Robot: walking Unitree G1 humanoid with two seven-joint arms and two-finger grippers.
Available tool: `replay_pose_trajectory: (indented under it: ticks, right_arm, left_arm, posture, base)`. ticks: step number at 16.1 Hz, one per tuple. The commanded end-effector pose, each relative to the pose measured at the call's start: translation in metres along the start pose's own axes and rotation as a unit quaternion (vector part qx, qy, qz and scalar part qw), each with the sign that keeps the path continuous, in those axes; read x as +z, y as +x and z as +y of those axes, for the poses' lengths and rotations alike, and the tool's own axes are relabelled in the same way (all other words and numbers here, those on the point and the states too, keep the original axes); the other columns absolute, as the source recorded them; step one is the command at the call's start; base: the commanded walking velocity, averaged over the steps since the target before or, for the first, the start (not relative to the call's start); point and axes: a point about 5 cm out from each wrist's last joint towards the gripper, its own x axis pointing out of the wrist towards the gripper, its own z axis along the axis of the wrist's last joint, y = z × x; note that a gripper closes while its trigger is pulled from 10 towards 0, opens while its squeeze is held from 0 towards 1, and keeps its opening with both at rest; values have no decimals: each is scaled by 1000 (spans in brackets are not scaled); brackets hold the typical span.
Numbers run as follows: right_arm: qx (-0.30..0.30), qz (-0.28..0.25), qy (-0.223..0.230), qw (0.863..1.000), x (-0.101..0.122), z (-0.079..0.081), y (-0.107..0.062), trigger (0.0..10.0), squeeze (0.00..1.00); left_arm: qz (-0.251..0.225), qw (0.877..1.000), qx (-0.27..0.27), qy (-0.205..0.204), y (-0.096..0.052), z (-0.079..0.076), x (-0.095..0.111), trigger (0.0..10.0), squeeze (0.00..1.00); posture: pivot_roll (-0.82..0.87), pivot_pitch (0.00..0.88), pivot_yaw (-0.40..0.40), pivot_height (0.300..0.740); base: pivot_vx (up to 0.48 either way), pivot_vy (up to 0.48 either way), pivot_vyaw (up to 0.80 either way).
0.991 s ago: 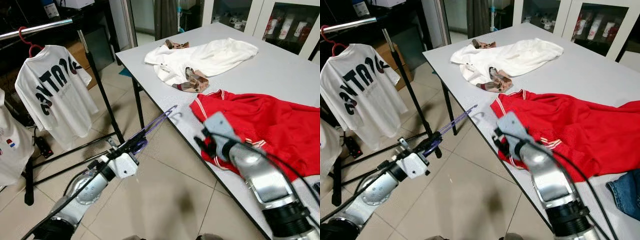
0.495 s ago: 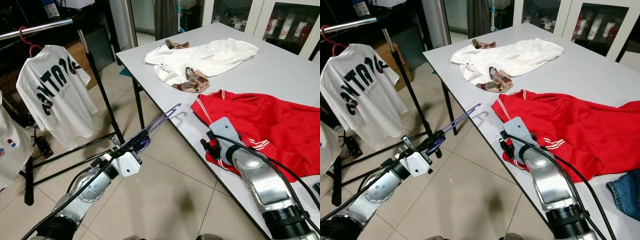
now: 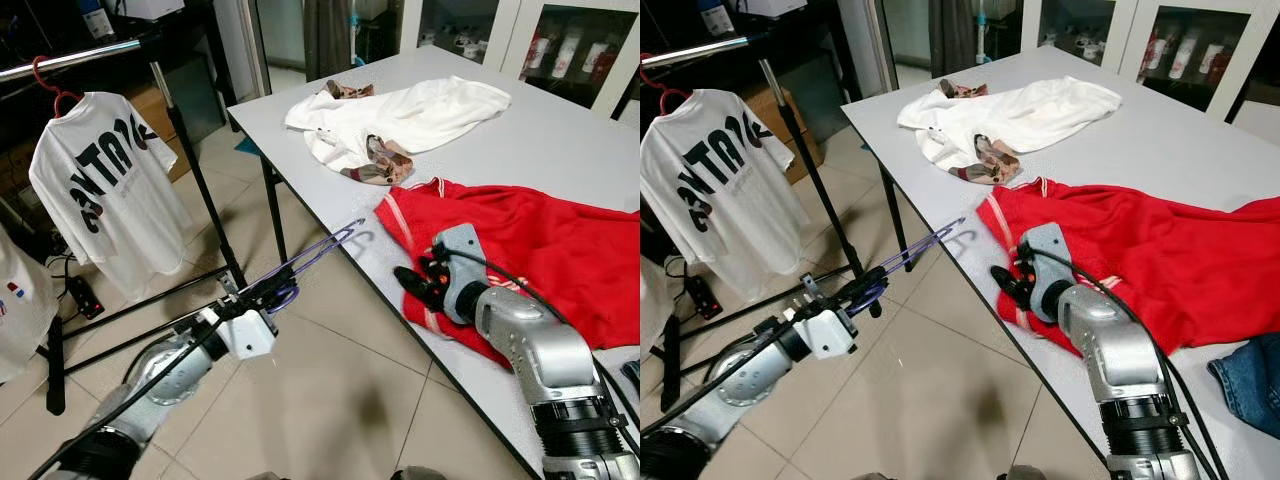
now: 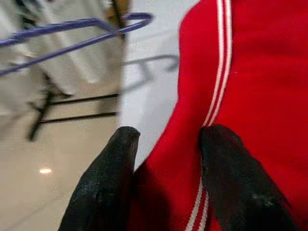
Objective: Hang hanger
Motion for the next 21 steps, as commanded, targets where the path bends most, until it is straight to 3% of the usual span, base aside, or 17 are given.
replay_pose_trajectory:
  ticks: [1, 5, 7, 9, 11, 12, 14, 15, 18, 21]
  right_arm:
    - [63, -21, 28, 997, 9, 13, 1, 0, 0]
    - [99, -33, 57, 993, 8, 18, 2, 0, 0]
    - [74, -7, -29, 997, 1, 14, 1, 0, 0]
    - [55, 4, -78, 995, 0, 12, 1, 0, 0]
    - [-5, 3, -115, 993, 8, 2, 1, 0, 0]
    - [-17, -4, -119, 993, 12, -1, 0, 10000, 0]
    - [-39, -29, -147, 988, 23, -4, -9, 10000, 0]
    - [-34, -49, -166, 984, 28, 1, -18, 10000, 1000]
    - [-27, -50, -173, 983, 26, 8, -29, 10000, 1000]
    - [34, -34, -178, 983, 16, 29, -39, 10000, 1000]
  left_arm:
    - [-7, 1000, -6, 9, -3, 3, 2, 10000, 0]
    - [-12, 1000, -13, 12, -3, 2, 4, 10000, 0]
    - [-15, 1000, -16, 12, -3, 0, 5, 10000, 0]
    - [-17, 1000, -16, 16, -3, -1, 5, 10000, 0]
    - [-17, 1000, -15, 15, -2, -1, 6, 10000, 0]
    - [-17, 1000, -14, 15, -2, -1, 6, 10000, 0]
    - [-17, 1000, -12, 15, -3, -1, 6, 10000, 0]
    - [-15, 1000, -8, 14, -5, 0, 6, 10000, 0]
    - [-11, 1000, -4, 13, -7, 1, 5, 10000, 0]
    - [-11, 1000, -2, 9, -7, -1, 5, 10000, 0]
  posture:
    - [-107, 0, 98, 736]
    - [-105, 0, 96, 736]
    - [-108, 0, 98, 736]
    - [-109, 0, 96, 736]
    - [-111, 0, 94, 736]
    - [-112, 0, 94, 736]
    - [-112, 0, 92, 736]
    - [-114, 0, 92, 736]
    - [-118, 0, 92, 736]
    - [-128, 0, 94, 736]
  base:
    - [0, 0, 0]
    - [0, 0, 0]
    - [0, 0, 0]
    - [0, 0, 0]
    - [0, 0, 0]
    - [0, 0, 0]
    - [0, 0, 0]
    - [0, 0, 0]
    - [0, 0, 0]
    - [0, 0, 0]
